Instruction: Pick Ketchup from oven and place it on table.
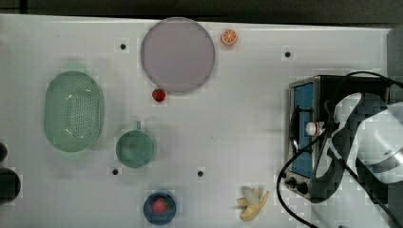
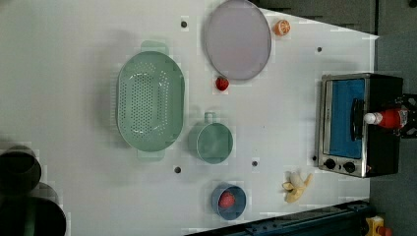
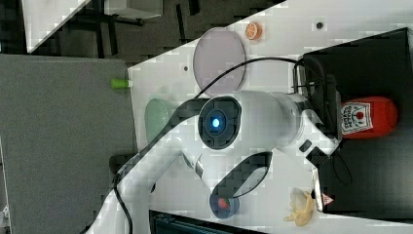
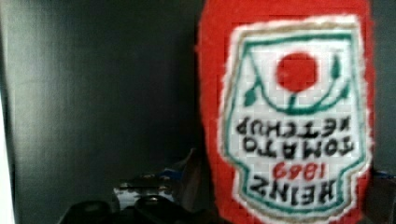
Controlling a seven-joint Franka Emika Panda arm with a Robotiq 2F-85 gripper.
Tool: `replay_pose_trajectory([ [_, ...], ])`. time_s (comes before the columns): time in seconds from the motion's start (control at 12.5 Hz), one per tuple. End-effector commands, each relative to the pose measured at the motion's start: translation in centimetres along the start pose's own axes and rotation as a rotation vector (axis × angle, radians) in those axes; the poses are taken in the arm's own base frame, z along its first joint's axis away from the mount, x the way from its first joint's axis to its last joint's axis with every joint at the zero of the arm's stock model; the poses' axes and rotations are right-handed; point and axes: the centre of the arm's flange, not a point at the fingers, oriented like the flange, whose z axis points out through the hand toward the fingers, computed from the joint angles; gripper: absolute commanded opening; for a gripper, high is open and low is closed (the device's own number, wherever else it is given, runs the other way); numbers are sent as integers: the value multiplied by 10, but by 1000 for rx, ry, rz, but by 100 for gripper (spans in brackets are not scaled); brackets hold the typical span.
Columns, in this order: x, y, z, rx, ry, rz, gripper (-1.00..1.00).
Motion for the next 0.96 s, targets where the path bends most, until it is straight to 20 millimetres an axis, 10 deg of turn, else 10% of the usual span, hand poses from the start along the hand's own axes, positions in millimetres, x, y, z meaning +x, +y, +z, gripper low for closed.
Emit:
replay_pose_trajectory([
  [0.08, 17, 5, -35, 72, 30, 30, 69],
  [0.24, 18, 5, -36, 74, 32, 30, 27],
  [0.56, 21, 5, -50, 94, 41, 34, 27],
  [0.96, -1, -7, -141, 96, 22, -50, 27],
])
